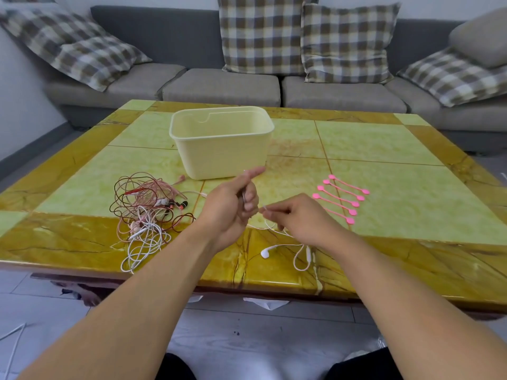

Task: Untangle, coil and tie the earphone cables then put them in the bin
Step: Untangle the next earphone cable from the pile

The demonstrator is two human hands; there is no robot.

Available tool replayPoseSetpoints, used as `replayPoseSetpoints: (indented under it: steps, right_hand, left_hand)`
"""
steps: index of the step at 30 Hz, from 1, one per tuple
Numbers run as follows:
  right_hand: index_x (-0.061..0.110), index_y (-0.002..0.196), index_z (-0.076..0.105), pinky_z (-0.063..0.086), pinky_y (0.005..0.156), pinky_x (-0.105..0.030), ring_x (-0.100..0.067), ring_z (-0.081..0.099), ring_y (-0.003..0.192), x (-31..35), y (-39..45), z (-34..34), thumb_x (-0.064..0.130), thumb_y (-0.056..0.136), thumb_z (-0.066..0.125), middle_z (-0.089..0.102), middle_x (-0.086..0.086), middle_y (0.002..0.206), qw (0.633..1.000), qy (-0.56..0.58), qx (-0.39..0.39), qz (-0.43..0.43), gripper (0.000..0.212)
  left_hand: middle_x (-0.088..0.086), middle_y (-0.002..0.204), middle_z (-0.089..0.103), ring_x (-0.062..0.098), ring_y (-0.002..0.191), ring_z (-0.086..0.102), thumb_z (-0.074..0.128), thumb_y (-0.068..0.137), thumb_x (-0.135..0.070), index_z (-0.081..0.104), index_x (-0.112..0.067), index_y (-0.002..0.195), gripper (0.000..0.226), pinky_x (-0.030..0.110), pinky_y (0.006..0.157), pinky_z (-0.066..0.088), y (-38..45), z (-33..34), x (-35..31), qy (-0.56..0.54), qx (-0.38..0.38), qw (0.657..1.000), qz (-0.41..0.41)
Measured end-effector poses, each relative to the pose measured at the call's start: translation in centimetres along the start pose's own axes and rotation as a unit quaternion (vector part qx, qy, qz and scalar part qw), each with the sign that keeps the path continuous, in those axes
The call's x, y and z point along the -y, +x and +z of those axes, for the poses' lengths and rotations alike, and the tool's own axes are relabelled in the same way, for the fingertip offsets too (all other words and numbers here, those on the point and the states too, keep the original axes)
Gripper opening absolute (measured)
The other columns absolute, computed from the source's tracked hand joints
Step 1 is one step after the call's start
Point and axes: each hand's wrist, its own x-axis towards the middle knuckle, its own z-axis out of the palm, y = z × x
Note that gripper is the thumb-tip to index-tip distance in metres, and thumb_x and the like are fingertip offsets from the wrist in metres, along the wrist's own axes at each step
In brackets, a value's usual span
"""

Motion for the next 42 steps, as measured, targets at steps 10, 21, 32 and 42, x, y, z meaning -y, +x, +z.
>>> replayPoseSetpoints:
  steps: [10,21,32,42]
  right_hand:
    - [0.036,0.103,0.079,0.037,0.055,-0.030,-0.012,0.044,0.051,2.3,-1.7,0.0,0.045,0.096,0.065,0.064,-0.006,0.063,0.983,-0.142,0.099,-0.055,0.018]
    - [0.032,0.084,0.068,0.040,0.057,-0.035,-0.004,0.046,0.052,1.8,-1.5,-3.2,0.044,0.091,0.070,0.059,0.010,0.060,0.987,-0.101,-0.068,-0.102,0.014]
    - [0.035,0.090,0.076,0.039,0.053,-0.021,-0.006,0.050,0.053,0.3,0.1,-2.3,0.035,0.096,0.067,0.064,0.008,0.065,0.993,0.036,-0.075,-0.082,0.011]
    - [0.026,0.102,0.077,0.036,0.049,-0.018,-0.001,0.047,0.045,0.9,0.0,-0.2,0.031,0.104,0.055,0.065,0.002,0.070,0.995,-0.059,0.081,-0.018,0.023]
  left_hand:
    - [0.006,0.114,0.074,0.019,0.110,0.071,0.029,0.112,-0.015,0.020,-0.010,0.159,0.048,0.029,0.098,0.055,0.8,-2.2,1.0,0.172,-0.050,0.978,0.108]
    - [0.000,0.054,0.030,0.014,0.049,0.024,0.035,0.110,-0.030,0.069,-0.022,0.068,0.055,0.028,0.049,0.023,-1.0,-0.3,0.3,0.389,0.096,0.916,-0.010]
    - [-0.006,0.052,0.020,0.007,0.041,0.017,0.036,0.108,-0.023,0.054,-0.013,0.081,0.035,0.023,0.043,0.013,-0.4,0.4,-0.2,0.091,0.125,0.983,-0.098]
    - [0.016,0.131,0.066,0.031,0.109,0.071,0.031,0.103,0.012,0.013,0.000,0.156,0.056,0.034,0.098,0.056,0.0,0.1,0.1,-0.015,-0.003,1.000,0.027]
